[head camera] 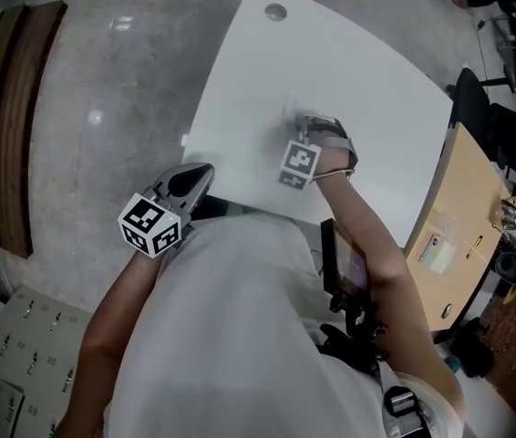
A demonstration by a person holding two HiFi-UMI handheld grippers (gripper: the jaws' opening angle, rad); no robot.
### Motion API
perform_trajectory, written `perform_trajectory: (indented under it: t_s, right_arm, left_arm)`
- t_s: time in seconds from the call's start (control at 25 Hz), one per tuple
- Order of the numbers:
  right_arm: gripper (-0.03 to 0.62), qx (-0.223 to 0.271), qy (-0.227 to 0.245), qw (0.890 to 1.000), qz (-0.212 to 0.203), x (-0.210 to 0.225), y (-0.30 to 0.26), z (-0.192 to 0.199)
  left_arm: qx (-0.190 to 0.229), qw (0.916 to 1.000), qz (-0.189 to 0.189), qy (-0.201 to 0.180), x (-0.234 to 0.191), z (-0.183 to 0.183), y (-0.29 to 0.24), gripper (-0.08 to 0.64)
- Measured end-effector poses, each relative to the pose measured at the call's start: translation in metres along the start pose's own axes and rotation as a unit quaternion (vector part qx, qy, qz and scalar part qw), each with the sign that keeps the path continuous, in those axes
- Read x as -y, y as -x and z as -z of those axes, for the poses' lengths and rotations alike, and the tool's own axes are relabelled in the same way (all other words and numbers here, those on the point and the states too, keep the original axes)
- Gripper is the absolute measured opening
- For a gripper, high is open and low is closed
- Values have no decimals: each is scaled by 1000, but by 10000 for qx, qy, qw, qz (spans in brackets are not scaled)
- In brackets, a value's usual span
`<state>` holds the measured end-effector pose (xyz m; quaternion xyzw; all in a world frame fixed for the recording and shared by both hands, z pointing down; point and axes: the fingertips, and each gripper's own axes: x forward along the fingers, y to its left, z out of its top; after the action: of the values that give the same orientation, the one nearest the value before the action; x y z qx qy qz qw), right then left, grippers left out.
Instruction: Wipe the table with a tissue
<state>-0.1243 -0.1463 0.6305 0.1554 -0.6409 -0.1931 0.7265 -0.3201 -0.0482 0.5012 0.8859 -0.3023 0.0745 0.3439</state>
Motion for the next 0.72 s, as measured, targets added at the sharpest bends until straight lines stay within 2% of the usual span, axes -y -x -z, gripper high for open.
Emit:
perform_trajectory:
  t_s: [0.16, 0.28, 0.4, 0.52, 0.6, 0.72]
  right_arm:
    - [26, -189, -1014, 9937, 434, 26, 3, 45]
    - [26, -369, -1424, 9887, 272, 28, -2, 61]
    - [26, -519, -1352, 9895, -23, 16, -12, 56]
    - [26, -575, -1260, 9904, 58, 18, -12, 38]
    - [26, -436, -1125, 9926, 114, 21, -11, 14]
    - [26, 5, -556, 9983, 158, 17, -1, -37]
  left_arm:
    - [10, 10000, 8, -7, -4, -2, 0, 6]
    - [1, 10000, 20, -9, -5, -1, 2, 6]
    - [-6, 10000, 41, -14, -1, 0, 2, 6]
    - [-24, 10000, 52, -13, -1, 2, 5, 6]
    - [-53, 10000, 49, -5, -4, 3, 8, 6]
    - [-91, 9999, 56, -30, -5, 3, 11, 6]
